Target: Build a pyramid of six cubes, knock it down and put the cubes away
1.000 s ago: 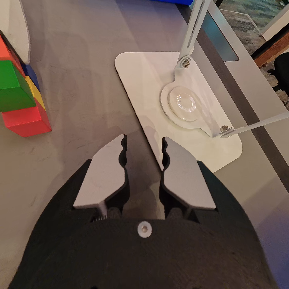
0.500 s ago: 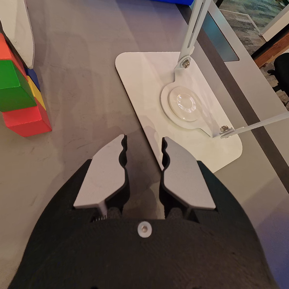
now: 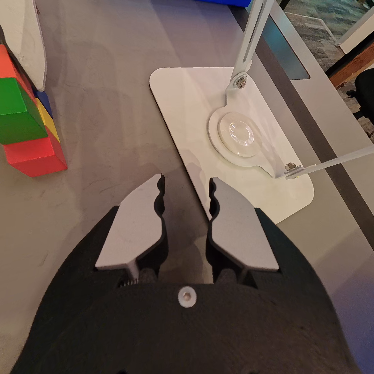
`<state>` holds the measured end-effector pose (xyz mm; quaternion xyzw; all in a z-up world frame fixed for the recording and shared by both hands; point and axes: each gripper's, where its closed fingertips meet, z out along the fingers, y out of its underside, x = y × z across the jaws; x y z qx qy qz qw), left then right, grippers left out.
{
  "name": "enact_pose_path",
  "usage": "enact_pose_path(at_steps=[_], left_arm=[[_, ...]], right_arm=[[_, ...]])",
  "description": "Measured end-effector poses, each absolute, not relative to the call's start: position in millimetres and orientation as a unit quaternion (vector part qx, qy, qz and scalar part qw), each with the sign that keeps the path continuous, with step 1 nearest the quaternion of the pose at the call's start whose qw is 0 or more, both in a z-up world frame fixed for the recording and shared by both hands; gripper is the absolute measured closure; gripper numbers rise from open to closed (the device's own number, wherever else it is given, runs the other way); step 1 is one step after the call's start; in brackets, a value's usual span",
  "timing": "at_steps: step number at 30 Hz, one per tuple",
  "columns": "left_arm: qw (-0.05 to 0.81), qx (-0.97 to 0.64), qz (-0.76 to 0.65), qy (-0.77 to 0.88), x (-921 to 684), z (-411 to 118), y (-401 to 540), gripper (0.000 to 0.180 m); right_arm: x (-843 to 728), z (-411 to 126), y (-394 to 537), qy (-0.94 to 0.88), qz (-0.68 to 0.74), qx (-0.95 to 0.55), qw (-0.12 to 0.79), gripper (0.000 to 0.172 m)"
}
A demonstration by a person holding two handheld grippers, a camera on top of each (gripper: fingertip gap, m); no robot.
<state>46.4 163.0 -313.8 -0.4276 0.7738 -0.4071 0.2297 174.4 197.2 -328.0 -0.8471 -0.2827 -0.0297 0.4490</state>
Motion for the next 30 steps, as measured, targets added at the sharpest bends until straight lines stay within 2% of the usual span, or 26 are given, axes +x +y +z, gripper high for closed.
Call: enact_pose_path(at_steps=[2, 8, 10, 18, 21, 26, 30], left_arm=[[0.229, -0.427, -0.407, 0.774, 45.8, -313.9, 163.1, 0.151], [0.225, -0.433, -0.41, 0.77, 42.7, -311.3, 166.8, 0.126], [0.232, -0.437, -0.412, 0.766, 38.4, -305.6, 170.6, 0.122], [0.282, -0.465, -0.36, 0.758, 15.2, -297.3, 189.2, 0.128], [0.347, -0.464, -0.349, 0.736, 0.2, -264.7, 206.3, 0.135], [0.462, -0.524, -0.271, 0.662, -32.6, -192.3, 300.3, 0.139], [0.479, -0.56, -0.175, 0.652, -42.9, -174.1, 389.3, 0.136]], right_arm=[[174.3, -327.9, 197.2, -0.283, -0.03, -0.847, 0.449, 0.13], [174.5, -327.9, 197.1, -0.282, -0.029, -0.847, 0.449, 0.13], [174.5, -328.0, 197.1, -0.282, -0.028, -0.848, 0.448, 0.13], [174.8, -327.7, 196.8, -0.283, -0.029, -0.847, 0.449, 0.129], [174.6, -327.1, 196.6, -0.285, -0.033, -0.845, 0.451, 0.129], [174.6, -327.2, 196.7, -0.285, -0.033, -0.845, 0.451, 0.129], [174.5, -327.2, 196.7, -0.285, -0.033, -0.845, 0.451, 0.129]])
